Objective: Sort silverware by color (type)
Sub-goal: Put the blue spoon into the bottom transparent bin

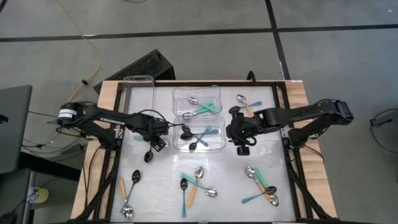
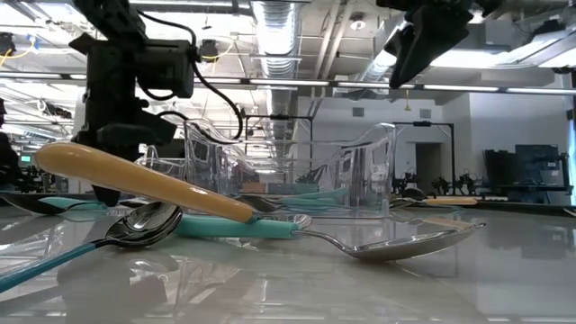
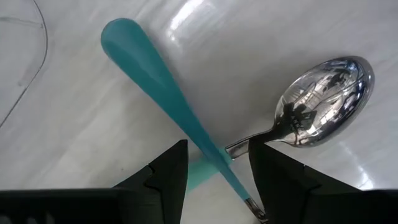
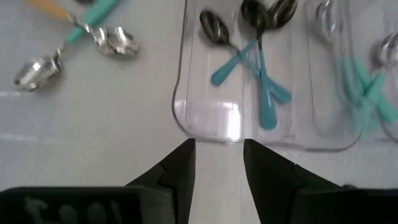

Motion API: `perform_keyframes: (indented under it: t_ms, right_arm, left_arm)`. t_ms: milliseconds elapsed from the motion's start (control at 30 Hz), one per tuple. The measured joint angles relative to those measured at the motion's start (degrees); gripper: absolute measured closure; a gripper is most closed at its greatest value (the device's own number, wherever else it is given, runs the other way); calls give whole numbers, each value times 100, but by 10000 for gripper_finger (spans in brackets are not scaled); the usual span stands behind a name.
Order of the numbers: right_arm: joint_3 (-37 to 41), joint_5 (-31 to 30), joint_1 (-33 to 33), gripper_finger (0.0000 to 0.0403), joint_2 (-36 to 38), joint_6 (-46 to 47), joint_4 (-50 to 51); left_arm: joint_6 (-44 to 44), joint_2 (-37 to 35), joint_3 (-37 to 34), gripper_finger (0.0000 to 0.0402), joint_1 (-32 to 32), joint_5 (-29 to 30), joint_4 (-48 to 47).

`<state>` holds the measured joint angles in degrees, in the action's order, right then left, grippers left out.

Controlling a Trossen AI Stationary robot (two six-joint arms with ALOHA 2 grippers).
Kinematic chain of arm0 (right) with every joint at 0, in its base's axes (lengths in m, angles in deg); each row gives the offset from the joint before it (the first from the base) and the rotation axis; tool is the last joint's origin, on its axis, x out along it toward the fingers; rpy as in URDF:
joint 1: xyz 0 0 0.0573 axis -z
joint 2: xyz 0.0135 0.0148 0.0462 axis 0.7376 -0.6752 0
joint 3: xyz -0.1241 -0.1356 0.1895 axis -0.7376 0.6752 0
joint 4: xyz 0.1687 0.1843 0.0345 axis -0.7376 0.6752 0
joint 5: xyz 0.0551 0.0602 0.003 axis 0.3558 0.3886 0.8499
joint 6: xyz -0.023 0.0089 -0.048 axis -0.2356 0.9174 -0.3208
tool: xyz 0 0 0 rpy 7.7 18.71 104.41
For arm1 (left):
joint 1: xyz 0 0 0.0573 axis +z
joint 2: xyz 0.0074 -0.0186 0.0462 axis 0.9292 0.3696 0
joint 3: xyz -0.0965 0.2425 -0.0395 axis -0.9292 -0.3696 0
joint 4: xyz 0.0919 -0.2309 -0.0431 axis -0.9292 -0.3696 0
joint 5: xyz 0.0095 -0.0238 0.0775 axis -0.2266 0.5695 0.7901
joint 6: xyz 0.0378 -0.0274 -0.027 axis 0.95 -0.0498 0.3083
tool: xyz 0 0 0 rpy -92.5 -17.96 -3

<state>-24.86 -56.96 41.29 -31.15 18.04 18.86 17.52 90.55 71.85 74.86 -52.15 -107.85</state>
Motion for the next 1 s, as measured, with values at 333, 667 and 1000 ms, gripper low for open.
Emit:
perform_keyframes:
  t_ms: [333, 667, 1000]
  right_arm:
    - [11, 2, -1, 245, -41, -3, -36]
    - [11, 2, 0, 245, -41, 42, -15]
    - [11, 2, -9, 245, -41, 164, -41]
  left_arm:
    - [345, 9, -41, 303, 57, 36, 158]
    - [609, 20, -15, 395, 57, -248, 352]
    - [703, -482, 247, 401, -64, -305, 194]
